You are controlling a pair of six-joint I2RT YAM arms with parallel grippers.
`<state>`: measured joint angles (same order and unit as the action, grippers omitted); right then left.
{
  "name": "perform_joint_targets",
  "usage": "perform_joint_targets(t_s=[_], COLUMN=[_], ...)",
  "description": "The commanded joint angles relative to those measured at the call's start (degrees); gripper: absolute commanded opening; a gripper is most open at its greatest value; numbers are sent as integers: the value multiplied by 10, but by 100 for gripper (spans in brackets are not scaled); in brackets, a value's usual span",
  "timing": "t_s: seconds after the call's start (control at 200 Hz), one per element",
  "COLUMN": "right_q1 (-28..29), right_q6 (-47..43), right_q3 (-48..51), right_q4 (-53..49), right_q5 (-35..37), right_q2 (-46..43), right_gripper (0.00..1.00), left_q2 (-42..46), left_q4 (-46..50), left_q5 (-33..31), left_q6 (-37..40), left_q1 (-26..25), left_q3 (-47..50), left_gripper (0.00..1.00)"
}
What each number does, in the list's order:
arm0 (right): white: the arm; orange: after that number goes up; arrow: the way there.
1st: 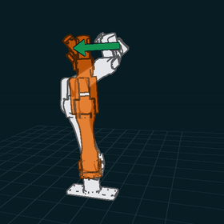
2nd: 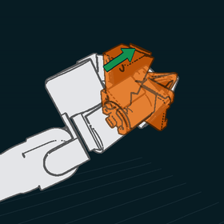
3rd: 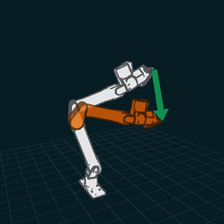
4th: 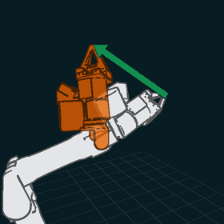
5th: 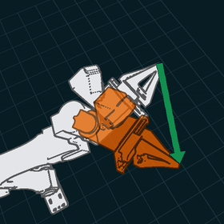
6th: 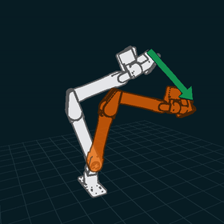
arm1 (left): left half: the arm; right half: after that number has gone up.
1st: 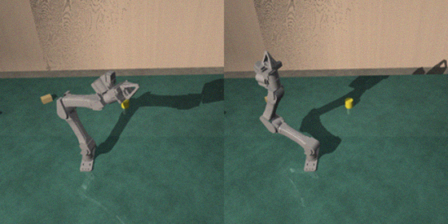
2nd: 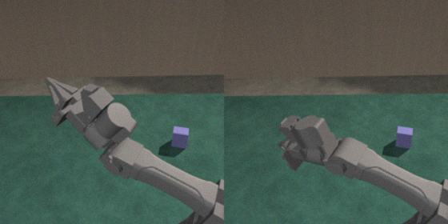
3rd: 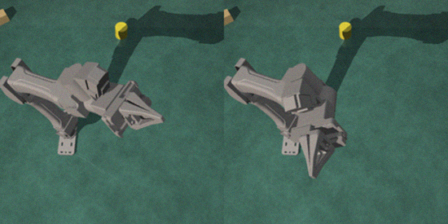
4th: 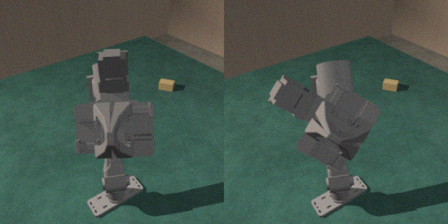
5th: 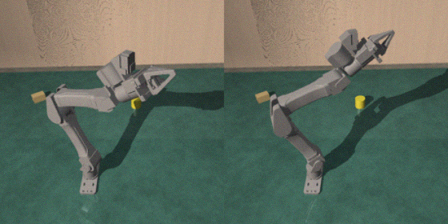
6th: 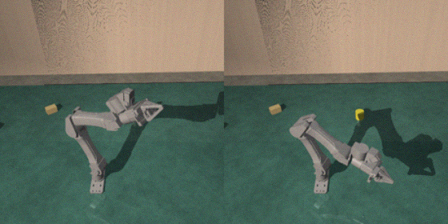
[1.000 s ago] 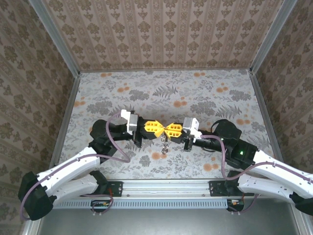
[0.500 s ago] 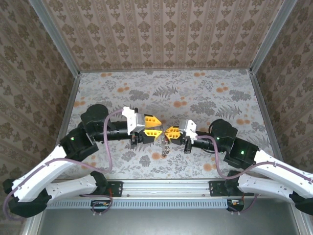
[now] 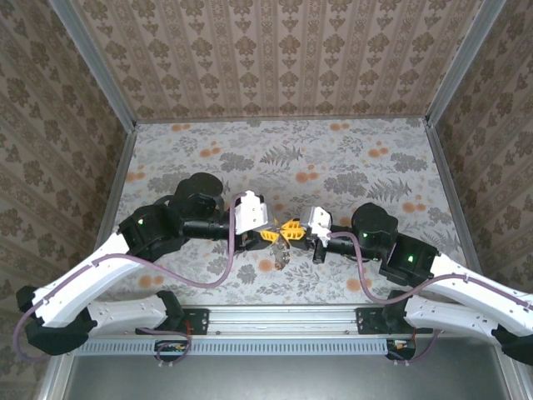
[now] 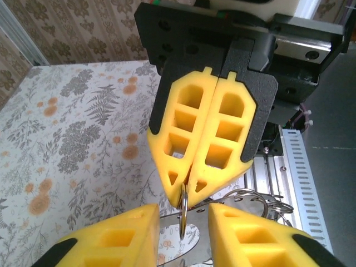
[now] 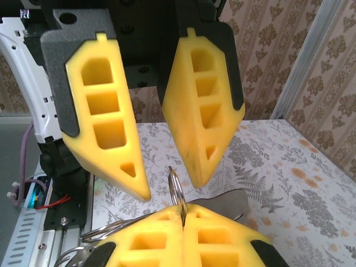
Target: Put the keys on the keyring
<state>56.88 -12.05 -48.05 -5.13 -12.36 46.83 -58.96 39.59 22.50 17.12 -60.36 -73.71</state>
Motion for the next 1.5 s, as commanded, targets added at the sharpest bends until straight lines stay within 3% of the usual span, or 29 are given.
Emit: perform_joint_targets(t_s=[0.0,0.045,0.09,0.31,0.405,0.475,0.545,0.855,1.24,1.495], right_q1=[2,2,2,2,2,2,2,2,-1,-1], right_q6=[-7,-8,-9,-6,-6,2,4,8,15,15], right_q3=[-21,-21,-21,-11,5,24,34,51,51,46], right_q4=[7,7,6,13,39,75,94,124,162,186], right_q5=[-7,-8,-8,-3,-15,-24,-30,-31,-57,-73], right_q2=[-3,-3,-2,-3,-9,-17,-20,-28,-14,-7], right_gripper=[0,0,0,0,3,15,20,21,21,20], left_q2=[-7,-8,-8,42,66,80,87,101,67,53], left_q4=[24,26,22,-74,-161,-243,-334,-609,-872,-897], left_q5=[-8,-10,-8,39,68,99,132,234,252,254], left_q6=[17,19,21,0,-20,-40,-62,-172,-304,-322], left_q1=[-3,-3,-3,-2,0,8,21,84,103,103], left_q3=[-24,-25,-24,37,81,119,158,261,331,340], left_gripper=[24,19,0,0,0,0,0,0,0,0])
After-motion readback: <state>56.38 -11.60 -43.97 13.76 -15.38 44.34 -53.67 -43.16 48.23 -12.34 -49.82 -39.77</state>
